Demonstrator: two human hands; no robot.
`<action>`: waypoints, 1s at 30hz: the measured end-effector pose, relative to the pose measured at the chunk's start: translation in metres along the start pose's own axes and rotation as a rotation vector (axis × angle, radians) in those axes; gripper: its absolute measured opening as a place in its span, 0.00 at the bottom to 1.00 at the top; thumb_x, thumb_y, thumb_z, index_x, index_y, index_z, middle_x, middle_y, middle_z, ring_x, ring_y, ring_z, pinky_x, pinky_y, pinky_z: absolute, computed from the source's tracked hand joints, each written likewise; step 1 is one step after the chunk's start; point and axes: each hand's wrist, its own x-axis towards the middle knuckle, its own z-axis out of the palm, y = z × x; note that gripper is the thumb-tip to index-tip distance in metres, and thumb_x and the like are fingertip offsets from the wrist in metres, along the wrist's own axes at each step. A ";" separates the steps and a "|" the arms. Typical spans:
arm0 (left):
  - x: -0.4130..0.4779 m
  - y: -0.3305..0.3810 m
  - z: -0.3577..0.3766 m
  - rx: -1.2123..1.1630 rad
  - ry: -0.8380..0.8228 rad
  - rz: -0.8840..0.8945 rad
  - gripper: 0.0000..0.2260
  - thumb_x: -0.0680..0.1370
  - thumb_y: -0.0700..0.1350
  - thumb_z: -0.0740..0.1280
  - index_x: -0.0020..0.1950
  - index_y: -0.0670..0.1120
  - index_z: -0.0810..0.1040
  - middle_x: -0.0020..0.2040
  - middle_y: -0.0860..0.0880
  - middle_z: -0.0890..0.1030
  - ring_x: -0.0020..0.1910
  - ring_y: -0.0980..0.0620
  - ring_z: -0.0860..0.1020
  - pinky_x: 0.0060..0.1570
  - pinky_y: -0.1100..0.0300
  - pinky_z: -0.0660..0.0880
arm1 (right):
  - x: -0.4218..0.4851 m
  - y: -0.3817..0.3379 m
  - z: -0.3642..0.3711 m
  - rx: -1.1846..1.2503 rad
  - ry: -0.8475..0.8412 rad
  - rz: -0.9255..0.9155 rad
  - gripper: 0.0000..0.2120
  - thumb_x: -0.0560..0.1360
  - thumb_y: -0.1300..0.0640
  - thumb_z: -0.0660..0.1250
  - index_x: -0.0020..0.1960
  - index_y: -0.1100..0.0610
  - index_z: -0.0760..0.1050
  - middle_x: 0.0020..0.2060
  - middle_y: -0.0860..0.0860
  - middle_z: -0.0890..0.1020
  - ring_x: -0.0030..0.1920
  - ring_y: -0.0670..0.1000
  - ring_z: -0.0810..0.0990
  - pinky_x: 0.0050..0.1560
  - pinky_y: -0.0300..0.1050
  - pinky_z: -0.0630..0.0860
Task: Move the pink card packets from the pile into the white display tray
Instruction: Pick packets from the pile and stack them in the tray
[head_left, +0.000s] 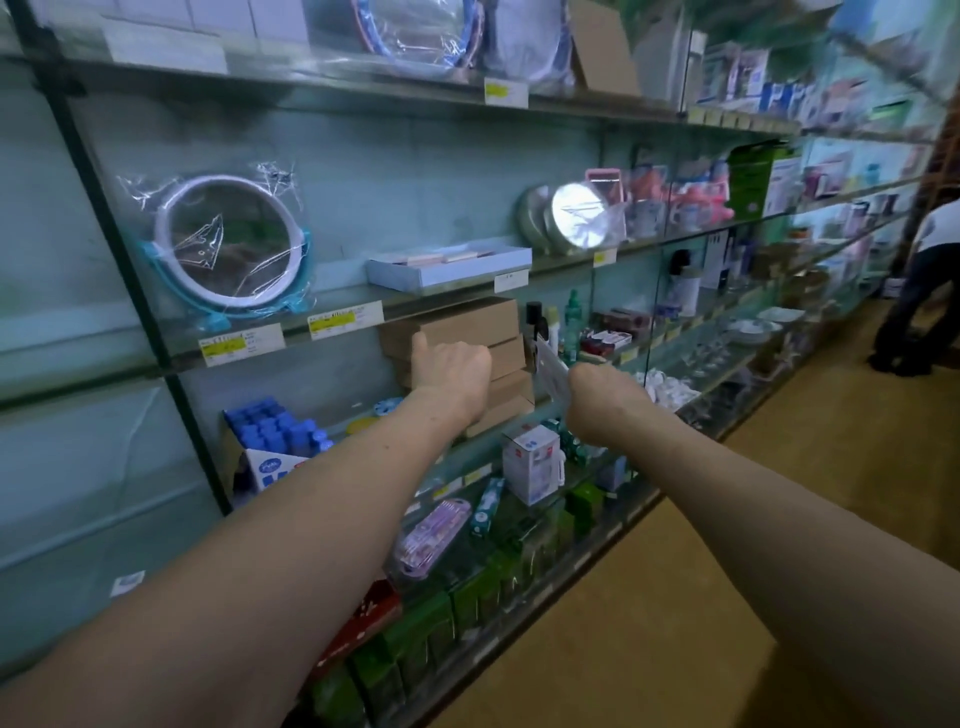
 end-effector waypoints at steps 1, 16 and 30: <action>0.003 0.004 -0.003 0.012 0.007 -0.004 0.07 0.75 0.37 0.63 0.44 0.49 0.70 0.37 0.51 0.71 0.45 0.48 0.74 0.60 0.50 0.63 | 0.002 0.005 -0.003 0.003 0.004 -0.013 0.08 0.75 0.65 0.62 0.54 0.62 0.71 0.43 0.55 0.74 0.43 0.56 0.75 0.39 0.47 0.73; 0.080 0.024 -0.038 0.085 0.180 -0.018 0.09 0.74 0.36 0.61 0.45 0.51 0.69 0.44 0.50 0.77 0.50 0.48 0.76 0.58 0.51 0.61 | 0.067 0.043 -0.040 0.021 0.141 -0.135 0.09 0.77 0.65 0.60 0.57 0.63 0.69 0.43 0.55 0.73 0.40 0.57 0.71 0.38 0.47 0.67; 0.226 -0.010 -0.051 0.104 0.325 -0.091 0.10 0.72 0.34 0.60 0.40 0.49 0.68 0.36 0.50 0.71 0.39 0.47 0.71 0.56 0.54 0.62 | 0.217 0.039 -0.070 -0.039 0.312 -0.254 0.07 0.75 0.65 0.60 0.52 0.58 0.66 0.45 0.55 0.77 0.40 0.56 0.72 0.37 0.46 0.67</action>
